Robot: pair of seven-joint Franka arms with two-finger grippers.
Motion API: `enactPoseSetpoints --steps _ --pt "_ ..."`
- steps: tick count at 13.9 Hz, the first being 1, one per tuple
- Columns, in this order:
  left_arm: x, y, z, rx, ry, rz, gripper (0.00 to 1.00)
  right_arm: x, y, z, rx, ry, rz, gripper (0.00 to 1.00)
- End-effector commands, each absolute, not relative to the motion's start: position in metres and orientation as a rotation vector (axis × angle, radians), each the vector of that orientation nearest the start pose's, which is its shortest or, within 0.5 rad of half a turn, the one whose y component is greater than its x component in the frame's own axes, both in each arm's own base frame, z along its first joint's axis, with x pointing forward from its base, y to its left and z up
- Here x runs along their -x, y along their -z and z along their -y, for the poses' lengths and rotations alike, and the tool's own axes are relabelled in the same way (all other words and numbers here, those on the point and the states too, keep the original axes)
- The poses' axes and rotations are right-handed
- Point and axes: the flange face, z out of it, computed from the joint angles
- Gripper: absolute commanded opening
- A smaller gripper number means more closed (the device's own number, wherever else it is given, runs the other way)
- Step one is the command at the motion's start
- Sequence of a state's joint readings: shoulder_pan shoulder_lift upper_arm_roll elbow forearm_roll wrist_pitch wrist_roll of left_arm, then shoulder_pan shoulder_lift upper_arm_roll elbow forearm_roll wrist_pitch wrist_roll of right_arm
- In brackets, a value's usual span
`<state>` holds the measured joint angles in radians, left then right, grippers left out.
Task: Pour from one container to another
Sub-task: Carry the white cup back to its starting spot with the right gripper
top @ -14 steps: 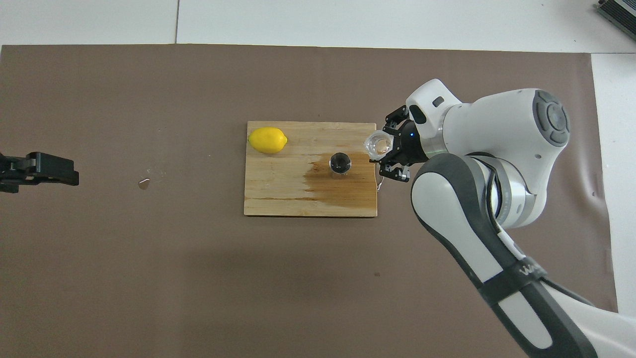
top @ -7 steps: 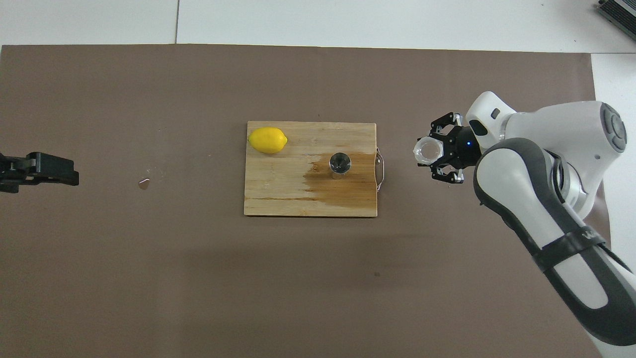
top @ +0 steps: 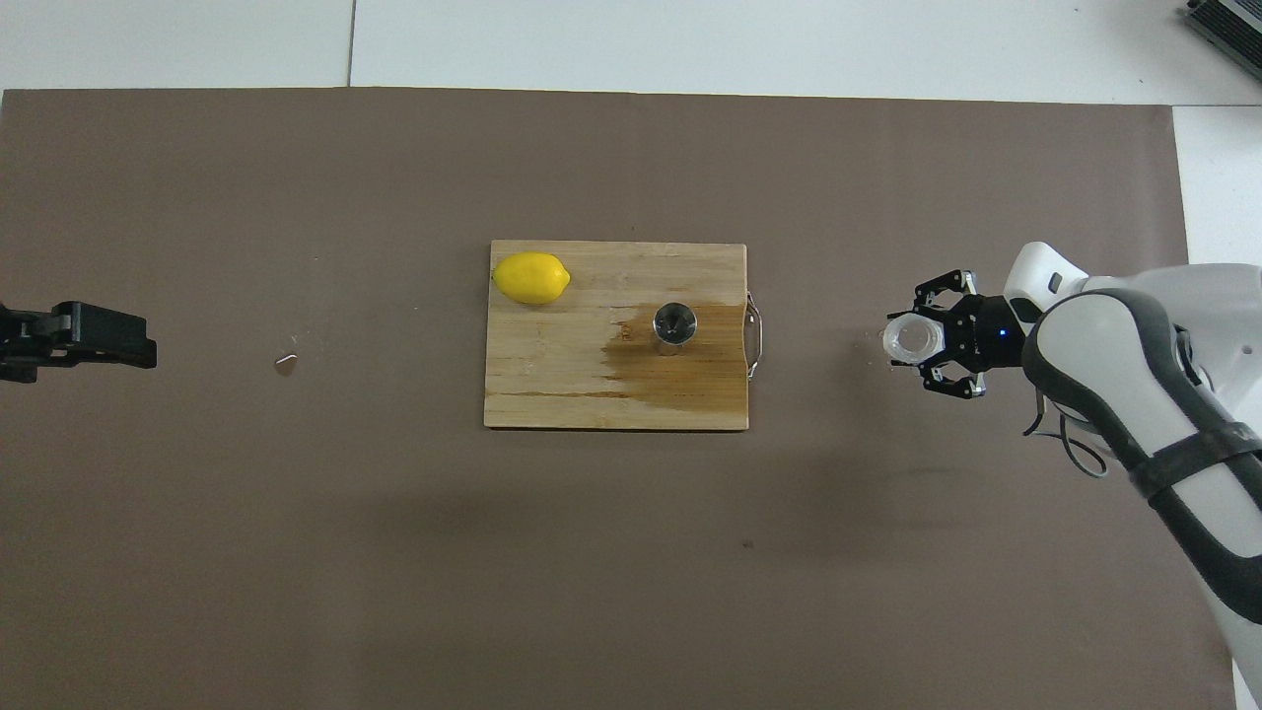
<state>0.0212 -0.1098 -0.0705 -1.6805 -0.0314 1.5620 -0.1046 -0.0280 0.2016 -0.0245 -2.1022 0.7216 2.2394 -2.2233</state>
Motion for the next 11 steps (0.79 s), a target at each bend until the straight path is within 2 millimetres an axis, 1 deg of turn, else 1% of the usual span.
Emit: enactPoseSetpoints --steps 1,3,5,6,8,11 --pt "-0.510 -0.634 0.028 3.174 -0.026 0.090 1.00 -0.566 -0.296 0.027 -2.200 -0.877 -2.506 0.23" --pt "-0.510 -0.634 0.028 3.174 -0.024 0.090 1.00 -0.566 -0.286 0.028 -2.208 -0.926 -2.500 0.24" --pt "-0.510 -0.634 0.028 3.174 -0.026 0.090 1.00 -0.564 -0.274 0.040 -2.241 -0.930 -2.484 0.24" --pt "-0.510 -0.634 0.028 3.174 -0.026 0.090 1.00 -0.563 -0.267 0.042 -2.255 -0.941 -2.480 0.24" --pt "-0.510 -0.634 0.028 3.174 -0.026 0.090 1.00 -0.563 -0.264 0.044 -2.238 -0.948 -2.491 0.27" --pt "-0.510 -0.634 0.028 3.174 -0.026 0.090 1.00 -0.562 -0.264 0.046 -2.244 -0.950 -2.487 0.28"
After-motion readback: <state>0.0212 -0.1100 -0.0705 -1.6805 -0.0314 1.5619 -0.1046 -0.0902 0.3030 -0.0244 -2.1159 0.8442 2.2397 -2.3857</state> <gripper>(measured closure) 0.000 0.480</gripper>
